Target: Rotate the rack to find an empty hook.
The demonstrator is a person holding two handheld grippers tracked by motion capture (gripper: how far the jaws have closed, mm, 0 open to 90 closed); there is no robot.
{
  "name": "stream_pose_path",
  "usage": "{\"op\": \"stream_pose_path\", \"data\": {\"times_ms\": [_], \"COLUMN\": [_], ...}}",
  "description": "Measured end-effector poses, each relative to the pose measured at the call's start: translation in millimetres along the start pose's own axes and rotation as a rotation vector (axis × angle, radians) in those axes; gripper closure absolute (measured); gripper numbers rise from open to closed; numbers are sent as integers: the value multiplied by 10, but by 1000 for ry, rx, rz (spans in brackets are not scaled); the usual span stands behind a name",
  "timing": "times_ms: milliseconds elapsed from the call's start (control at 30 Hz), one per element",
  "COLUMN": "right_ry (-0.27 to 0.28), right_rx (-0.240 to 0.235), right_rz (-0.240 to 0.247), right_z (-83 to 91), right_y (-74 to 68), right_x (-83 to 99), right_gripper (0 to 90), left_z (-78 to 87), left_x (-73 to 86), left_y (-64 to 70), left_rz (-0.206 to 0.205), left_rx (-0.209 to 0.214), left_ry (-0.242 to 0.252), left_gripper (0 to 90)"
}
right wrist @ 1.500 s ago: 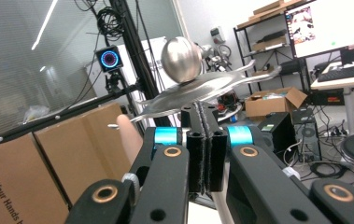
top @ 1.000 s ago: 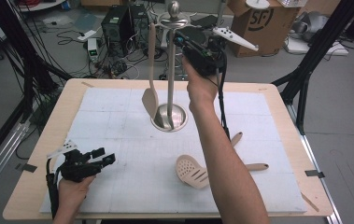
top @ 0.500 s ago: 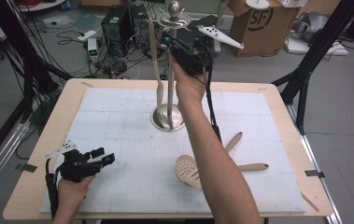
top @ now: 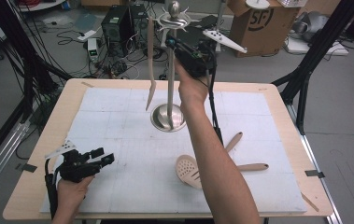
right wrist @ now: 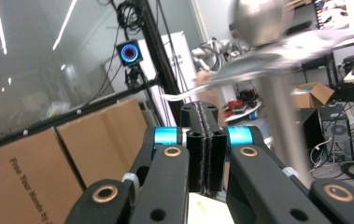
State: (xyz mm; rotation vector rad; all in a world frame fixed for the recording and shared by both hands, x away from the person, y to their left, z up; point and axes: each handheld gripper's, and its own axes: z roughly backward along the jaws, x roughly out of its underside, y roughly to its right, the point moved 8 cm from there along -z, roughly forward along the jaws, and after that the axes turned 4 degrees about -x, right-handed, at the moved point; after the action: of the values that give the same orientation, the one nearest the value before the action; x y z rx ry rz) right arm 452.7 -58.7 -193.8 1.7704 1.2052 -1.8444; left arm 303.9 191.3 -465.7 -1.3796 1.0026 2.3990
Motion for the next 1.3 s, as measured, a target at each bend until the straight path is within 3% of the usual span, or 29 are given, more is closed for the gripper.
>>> {"op": "stream_pose_path", "data": {"times_ms": [200, 333, 633, 1300], "right_ry": [41, 84, 40, 29], "right_rx": [74, 92, 83, 57], "right_rz": [-18, -18, 70, 91], "right_z": [187, 277, 252, 166], "right_y": [253, 319, 221, 54], "right_x": [-87, -205, -227, -156], "right_gripper": [900, 900, 900, 900], "left_z": [-3, -6, -7, -16], "left_x": [3, 6, 10, 17], "left_y": [-3, -9, 1, 8], "left_rz": [-3, -2, -1, -7], "left_rx": [-2, -4, -3, -1], "left_ry": [-2, -3, -5, -11], "left_gripper": [288, 289, 290, 291]}}
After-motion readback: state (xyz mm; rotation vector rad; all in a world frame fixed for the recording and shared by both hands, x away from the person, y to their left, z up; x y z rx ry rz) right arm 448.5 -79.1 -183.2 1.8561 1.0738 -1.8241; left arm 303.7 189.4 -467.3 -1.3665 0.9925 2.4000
